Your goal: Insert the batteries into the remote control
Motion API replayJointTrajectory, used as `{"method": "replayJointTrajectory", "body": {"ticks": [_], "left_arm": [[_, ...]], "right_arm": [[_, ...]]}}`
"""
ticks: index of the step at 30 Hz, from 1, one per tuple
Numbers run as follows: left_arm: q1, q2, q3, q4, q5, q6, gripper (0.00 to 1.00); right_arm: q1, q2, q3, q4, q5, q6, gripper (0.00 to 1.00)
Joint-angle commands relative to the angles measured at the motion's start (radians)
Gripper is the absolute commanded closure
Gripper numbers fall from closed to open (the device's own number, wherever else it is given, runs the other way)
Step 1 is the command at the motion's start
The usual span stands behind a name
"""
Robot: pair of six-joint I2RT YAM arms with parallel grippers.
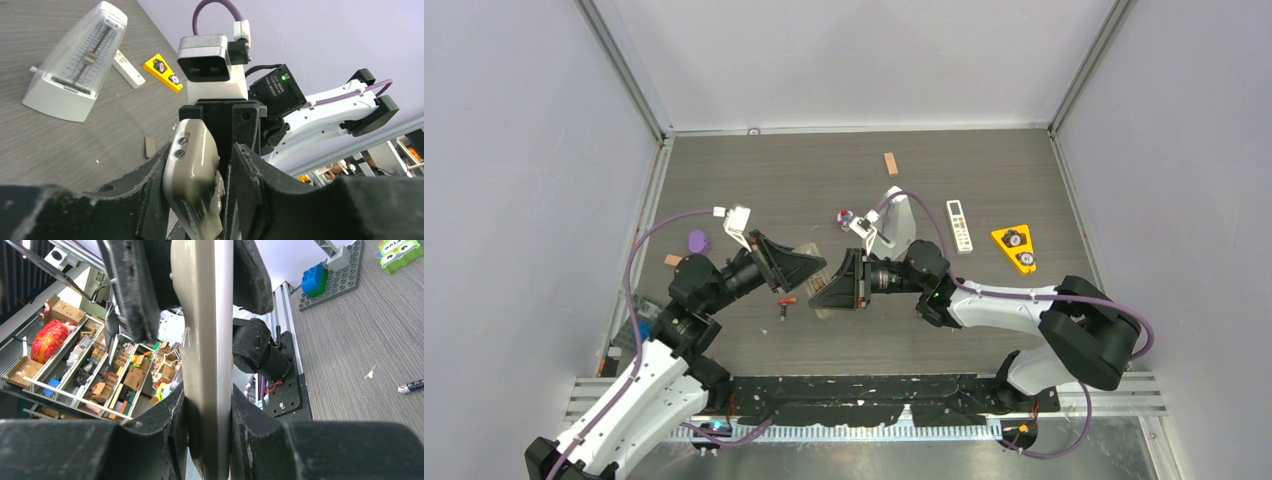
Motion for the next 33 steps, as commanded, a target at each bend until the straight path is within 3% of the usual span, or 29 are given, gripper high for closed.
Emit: {"method": "replayJointTrajectory", "body": {"ticks": [1, 5, 6, 8, 9, 11, 12, 14, 18, 22, 26, 33], "left_arm": [[0.003, -0.003, 0.007, 0.079, -0.016, 0.015, 0.61], [0.003, -0.001, 0.016, 0.055, -0.022, 0.030, 0.96], [0.004, -0.005, 0.024, 0.037, -0.032, 0.041, 1.00], [0.003, -0.018, 0.045, -0.024, -0.060, 0.087, 1.00], [0.003, -0.027, 0.068, -0.078, -0.084, 0.122, 1.00], [0.003, -0.045, 0.123, -0.219, -0.159, 0.201, 1.00], [0.003, -0.054, 0.160, -0.295, -0.210, 0.247, 1.00], [0.003, -0.073, 0.233, -0.441, -0.334, 0.325, 1.00], [0.004, -0.115, 0.325, -0.637, -0.629, 0.450, 1.00], [0.003, -0.157, 0.378, -0.733, -0.780, 0.512, 1.00], [0.003, -0.202, 0.411, -0.779, -0.909, 0.528, 1.00], [0.003, -0.261, 0.469, -0.847, -1.045, 0.534, 1.00]], "right_arm": [[-0.003, 0.006, 0.047, 0.086, 0.015, 0.030, 0.94], [-0.004, 0.014, 0.051, 0.073, 0.020, 0.029, 0.93], [-0.005, 0.014, 0.052, 0.067, 0.023, 0.028, 0.92], [-0.006, 0.005, 0.050, 0.034, 0.038, 0.004, 0.75], [-0.006, -0.010, 0.050, -0.007, 0.063, -0.011, 0.59], [-0.006, -0.042, 0.052, -0.133, 0.126, -0.072, 0.38], [-0.006, -0.054, 0.060, -0.182, 0.151, -0.129, 0.30], [-0.006, -0.084, 0.083, -0.376, 0.221, -0.198, 0.24], [0.016, -0.100, 0.157, -0.642, 0.423, -0.317, 0.21], [0.091, -0.027, 0.296, -0.887, 0.655, -0.382, 0.27], [0.190, 0.191, 0.522, -1.170, 0.891, -0.317, 0.36], [0.313, 0.476, 0.883, -1.467, 1.042, -0.151, 0.45]]}}
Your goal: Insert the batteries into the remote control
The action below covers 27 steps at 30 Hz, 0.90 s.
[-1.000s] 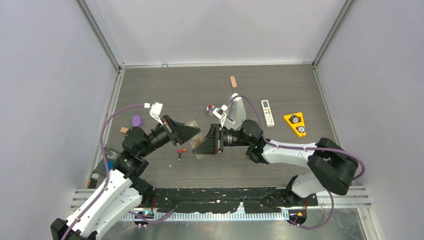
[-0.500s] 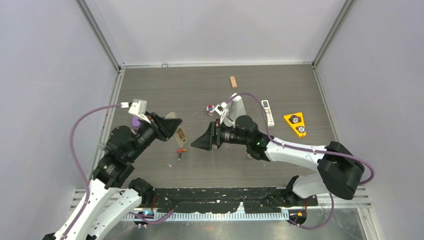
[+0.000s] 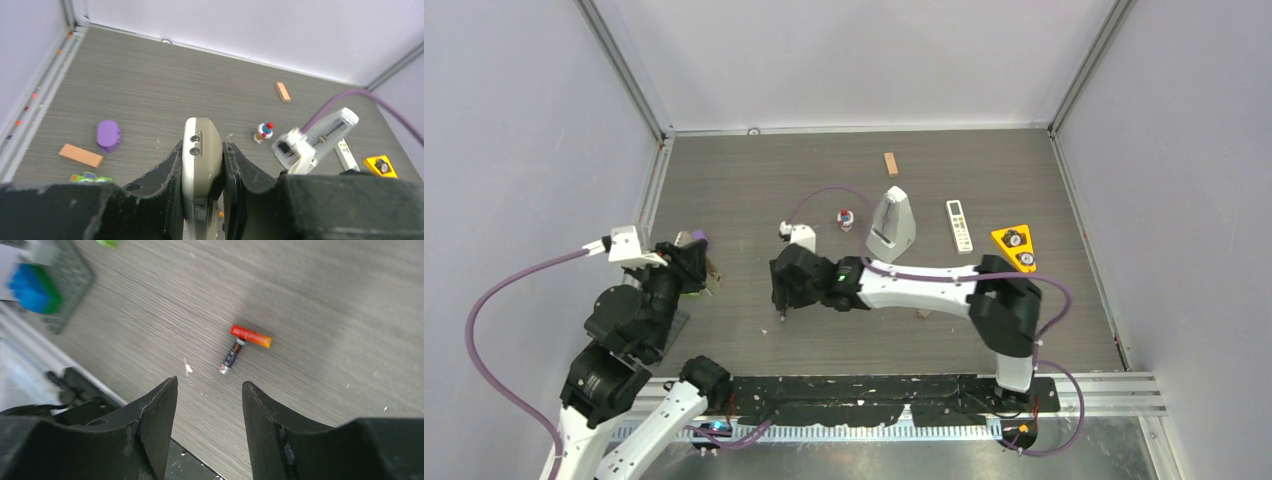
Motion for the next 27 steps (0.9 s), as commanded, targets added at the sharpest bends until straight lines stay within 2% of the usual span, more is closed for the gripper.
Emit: {"method": "replayJointTrajectory", "body": {"ticks": [1, 5, 8, 13, 24, 26, 27], "left_arm": [[0.004, -0.041, 0.059, -0.042, -0.118, 0.022, 1.00], [0.003, -0.078, 0.034, -0.050, -0.097, 0.007, 1.00], [0.003, -0.102, 0.018, -0.060, -0.085, -0.009, 1.00], [0.003, -0.124, 0.006, -0.077, -0.065, -0.021, 1.00], [0.003, -0.159, -0.017, -0.090, -0.026, -0.028, 1.00], [0.003, -0.159, -0.015, -0.097, -0.026, -0.028, 0.99], [0.003, -0.159, -0.015, -0.102, -0.026, -0.028, 0.99]], "right_arm": [[0.060, 0.122, 0.166, -0.282, 0.175, 0.126, 0.46], [0.095, 0.224, 0.262, -0.336, 0.196, 0.154, 0.48], [0.101, 0.294, 0.299, -0.356, 0.193, 0.172, 0.53], [0.104, 0.355, 0.363, -0.382, 0.223, 0.165, 0.57], [0.104, 0.473, 0.510, -0.466, 0.297, 0.141, 0.56], [0.104, 0.487, 0.519, -0.483, 0.305, 0.139, 0.59], [0.104, 0.494, 0.520, -0.490, 0.309, 0.137, 0.63]]}}
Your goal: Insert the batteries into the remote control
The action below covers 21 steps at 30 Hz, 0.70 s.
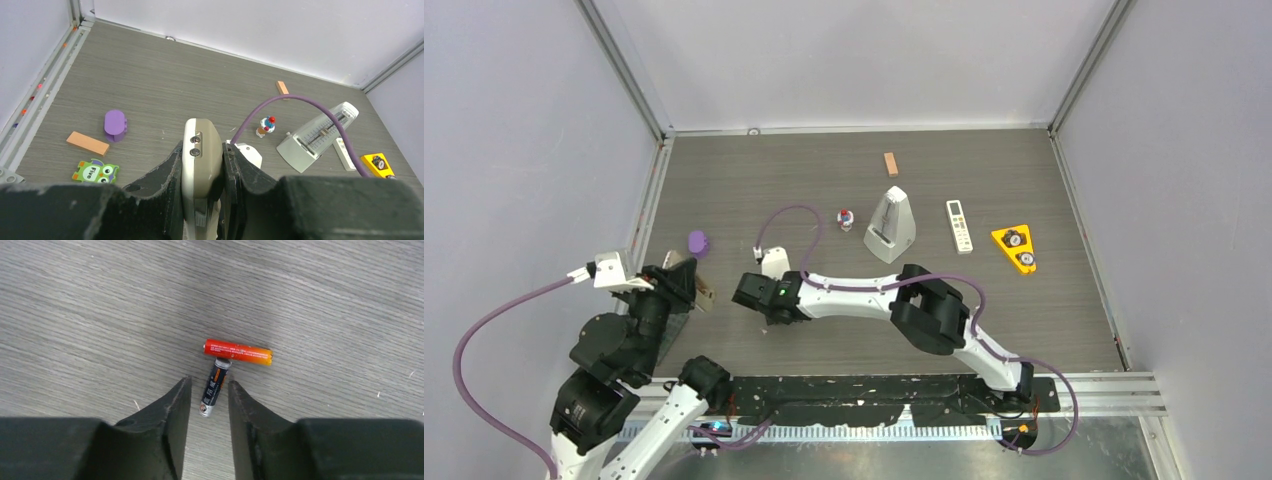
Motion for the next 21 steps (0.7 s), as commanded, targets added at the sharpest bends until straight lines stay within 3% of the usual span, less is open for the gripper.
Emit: {"method": "replayJointTrajectory", "body": {"ticks": [1, 2, 5, 9, 14, 21], "left_arm": [[0.003, -0.011, 0.002, 0.001, 0.004, -0.013, 0.99], [0.003, -0.013, 0.001, -0.001, 0.002, -0.013, 0.99], [0.004, -0.012, 0.016, -0.023, -0.046, -0.015, 0.99], [0.004, 0.004, 0.051, -0.039, -0.087, -0.004, 0.99], [0.003, 0.017, 0.031, -0.018, -0.025, -0.044, 0.99], [0.003, 0.041, -0.077, 0.118, 0.222, -0.128, 1.00]], "right_arm": [[0.000, 0.027, 0.044, -0.058, 0.067, 0.000, 0.67], [0.000, 0.030, 0.043, -0.067, 0.072, -0.012, 0.78], [0.000, 0.015, 0.012, -0.083, 0.085, -0.041, 0.94], [-0.001, -0.120, -0.165, 0.024, 0.112, -0.122, 0.95], [-0.003, -0.448, -0.487, 0.334, 0.067, -0.324, 0.95], [-0.027, -0.991, -0.957, 0.862, -0.246, -0.617, 0.95]]}}
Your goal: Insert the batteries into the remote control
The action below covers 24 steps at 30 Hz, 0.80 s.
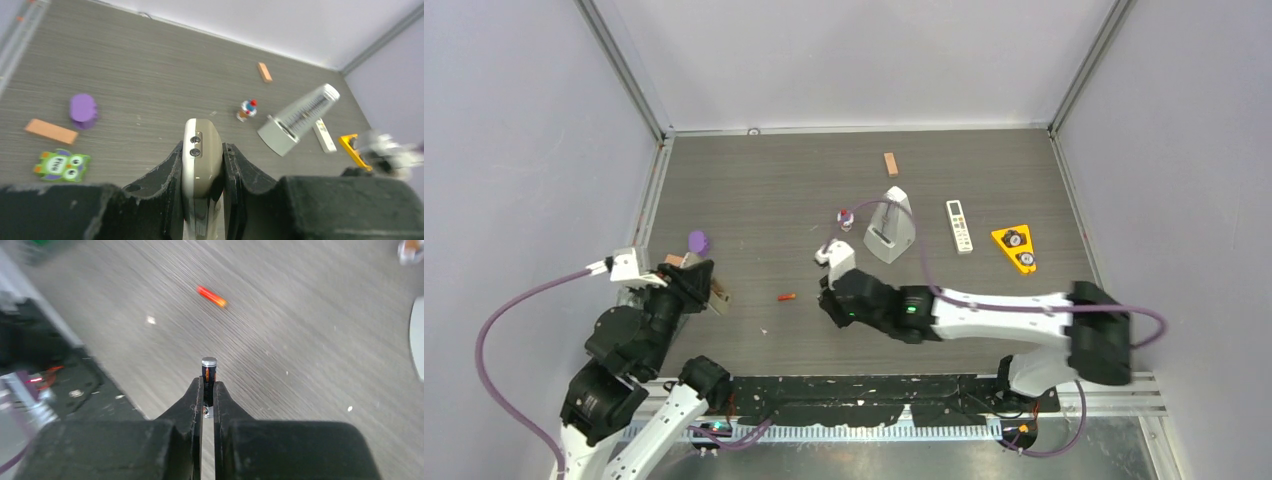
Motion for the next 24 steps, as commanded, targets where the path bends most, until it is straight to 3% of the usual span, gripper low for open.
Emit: {"method": "replayJointTrajectory", "body": {"ticks": [1, 8, 15, 24], "left_arm": [[0.003, 0.050, -0.063, 0.154, 0.229, -0.070, 1.00], [0.003, 0.147, -0.180, 0.477, 0.634, -0.167, 1.00], [0.003, 0.265, -0.249, 0.849, 0.873, -0.325, 1.00], [0.003, 0.337, -0.302, 1.082, 0.914, -0.473, 1.00]], "right_arm": [[-0.012, -0.309, -0.225, 0.430, -0.214, -0.233, 0.95], [-0.012, -0.674, -0.327, 0.527, -0.349, -0.332, 0.95], [-0.012, -0.791, -0.315, 0.554, -0.416, -0.401, 0.95], [-0.012, -0.788, -0.282, 0.559, -0.381, -0.323, 0.95]]}}
